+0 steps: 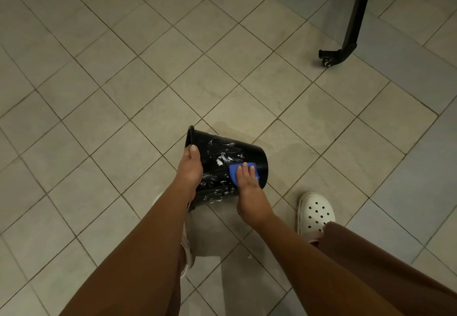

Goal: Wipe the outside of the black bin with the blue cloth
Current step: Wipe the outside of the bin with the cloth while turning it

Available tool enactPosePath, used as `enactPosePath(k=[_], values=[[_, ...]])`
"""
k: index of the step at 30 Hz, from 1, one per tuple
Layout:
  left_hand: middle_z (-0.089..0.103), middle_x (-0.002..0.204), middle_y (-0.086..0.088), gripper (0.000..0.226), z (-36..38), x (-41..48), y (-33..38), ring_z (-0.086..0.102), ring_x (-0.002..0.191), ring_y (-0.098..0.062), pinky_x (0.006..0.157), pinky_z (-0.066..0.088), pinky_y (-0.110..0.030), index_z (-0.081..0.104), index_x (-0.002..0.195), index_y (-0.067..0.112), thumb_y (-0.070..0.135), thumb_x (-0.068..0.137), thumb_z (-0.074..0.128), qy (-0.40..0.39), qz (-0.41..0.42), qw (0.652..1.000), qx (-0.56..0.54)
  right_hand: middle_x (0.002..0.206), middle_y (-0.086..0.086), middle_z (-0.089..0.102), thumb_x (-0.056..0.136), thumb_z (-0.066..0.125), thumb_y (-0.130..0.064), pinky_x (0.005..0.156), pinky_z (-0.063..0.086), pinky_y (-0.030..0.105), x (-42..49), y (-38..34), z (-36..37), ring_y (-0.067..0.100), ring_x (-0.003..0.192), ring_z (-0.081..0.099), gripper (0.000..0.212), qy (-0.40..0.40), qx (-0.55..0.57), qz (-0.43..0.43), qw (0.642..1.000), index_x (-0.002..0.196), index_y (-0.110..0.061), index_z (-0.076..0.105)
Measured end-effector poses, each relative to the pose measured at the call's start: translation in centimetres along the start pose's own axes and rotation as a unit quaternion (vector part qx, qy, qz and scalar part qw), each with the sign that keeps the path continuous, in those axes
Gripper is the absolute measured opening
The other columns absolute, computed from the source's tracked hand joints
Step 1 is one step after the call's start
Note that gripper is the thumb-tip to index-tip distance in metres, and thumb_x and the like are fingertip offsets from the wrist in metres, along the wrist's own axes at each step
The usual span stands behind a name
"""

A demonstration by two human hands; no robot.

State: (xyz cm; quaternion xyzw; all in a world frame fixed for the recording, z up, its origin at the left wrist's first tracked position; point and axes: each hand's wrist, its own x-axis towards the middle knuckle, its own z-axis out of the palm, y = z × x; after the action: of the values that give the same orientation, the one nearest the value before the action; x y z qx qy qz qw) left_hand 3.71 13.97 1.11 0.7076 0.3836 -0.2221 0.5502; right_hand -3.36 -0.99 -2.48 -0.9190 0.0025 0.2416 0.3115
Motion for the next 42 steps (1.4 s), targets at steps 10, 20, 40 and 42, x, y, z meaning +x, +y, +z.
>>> enactPosePath(k=[10,20,40,42], values=[[0.050,0.142,-0.014,0.051,0.1,-0.2,0.1,0.050,0.127,-0.035,0.107,0.040,-0.057,0.032,0.149,0.031,0.052,0.104,0.019,-0.011,-0.022,1.000,0.005,0.158,0.006,0.004,0.097,0.042,-0.009,0.117,0.017,0.044,0.9,0.6,-1.1,0.024,0.145,-0.005,0.059,-0.016,0.046,0.007,0.999,0.149,-0.012,0.015],[0.054,0.135,-0.015,0.050,0.4,-0.7,-0.1,0.054,0.120,-0.034,0.104,0.044,-0.057,0.038,0.145,0.028,0.050,0.105,0.019,-0.011,-0.027,1.000,-0.001,0.157,0.010,0.011,0.090,0.051,-0.002,0.116,0.006,0.035,0.6,-0.5,-1.2,0.025,0.145,0.004,0.070,0.031,-0.029,0.037,0.998,0.149,-0.010,0.013],[0.053,0.138,-0.015,0.049,0.4,-0.8,0.2,0.054,0.123,-0.035,0.105,0.044,-0.056,0.037,0.145,0.028,0.050,0.104,0.021,-0.019,-0.016,0.999,0.028,0.158,0.006,0.004,0.088,0.051,0.003,0.120,0.007,0.035,1.1,-0.3,-1.9,0.021,0.146,-0.003,0.077,-0.011,-0.042,-0.023,0.999,0.150,-0.012,0.007],[0.052,0.139,-0.014,0.050,0.5,-0.9,0.3,0.053,0.125,-0.035,0.106,0.043,-0.055,0.037,0.146,0.028,0.050,0.105,0.022,-0.021,-0.019,0.999,0.024,0.158,0.007,0.005,0.083,0.061,0.002,0.119,0.010,0.037,1.8,-0.2,-2.2,0.024,0.146,-0.001,0.086,-0.020,-0.030,0.026,0.999,0.150,-0.011,0.009]])
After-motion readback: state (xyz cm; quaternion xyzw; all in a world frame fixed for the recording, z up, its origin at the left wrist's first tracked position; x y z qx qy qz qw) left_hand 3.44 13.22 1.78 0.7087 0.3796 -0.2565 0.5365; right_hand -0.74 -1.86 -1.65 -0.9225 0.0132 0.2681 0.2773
